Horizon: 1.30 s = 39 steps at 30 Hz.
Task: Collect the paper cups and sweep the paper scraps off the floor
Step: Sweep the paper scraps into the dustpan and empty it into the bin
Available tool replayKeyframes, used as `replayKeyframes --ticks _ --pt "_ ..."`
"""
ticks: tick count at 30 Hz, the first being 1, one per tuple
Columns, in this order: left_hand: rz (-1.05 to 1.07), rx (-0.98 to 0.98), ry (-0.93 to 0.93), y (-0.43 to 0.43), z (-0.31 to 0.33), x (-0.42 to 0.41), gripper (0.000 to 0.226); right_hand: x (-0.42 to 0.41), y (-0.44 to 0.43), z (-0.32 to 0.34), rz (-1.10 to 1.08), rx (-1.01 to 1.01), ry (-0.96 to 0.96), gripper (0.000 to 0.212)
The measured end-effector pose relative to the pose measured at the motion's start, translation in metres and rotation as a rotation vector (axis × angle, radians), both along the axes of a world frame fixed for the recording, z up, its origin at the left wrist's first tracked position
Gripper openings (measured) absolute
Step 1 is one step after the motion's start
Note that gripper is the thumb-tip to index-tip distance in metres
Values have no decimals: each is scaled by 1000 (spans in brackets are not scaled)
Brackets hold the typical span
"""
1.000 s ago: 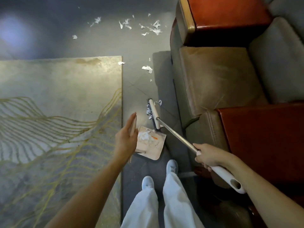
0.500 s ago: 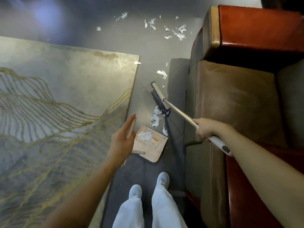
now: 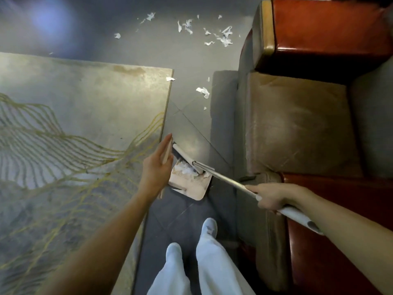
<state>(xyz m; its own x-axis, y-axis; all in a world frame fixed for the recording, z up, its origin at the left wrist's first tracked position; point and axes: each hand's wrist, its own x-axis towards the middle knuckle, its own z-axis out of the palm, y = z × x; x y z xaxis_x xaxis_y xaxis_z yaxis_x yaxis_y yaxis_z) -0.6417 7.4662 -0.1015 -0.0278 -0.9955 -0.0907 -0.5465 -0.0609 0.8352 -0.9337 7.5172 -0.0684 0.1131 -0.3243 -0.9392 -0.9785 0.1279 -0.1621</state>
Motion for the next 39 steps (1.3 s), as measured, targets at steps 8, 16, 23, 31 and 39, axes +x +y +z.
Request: replayKeyframes --ticks 8,16,23,31,39 --pt "-102 -16 19 46 0 46 61 27 76 42 -164 -38 20 79" --pt "-178 -50 47 94 3 89 62 60 126 44 -281 -75 65 75" --pt "-226 23 -17 94 6 99 60 91 136 11 -253 -125 141 69" --pt "-206 32 -10 66 -1 96 59 141 141 -18 -388 -3 -32 56" --pt "-161 27 41 37 5 110 59 130 106 10 -442 34 -90 60"
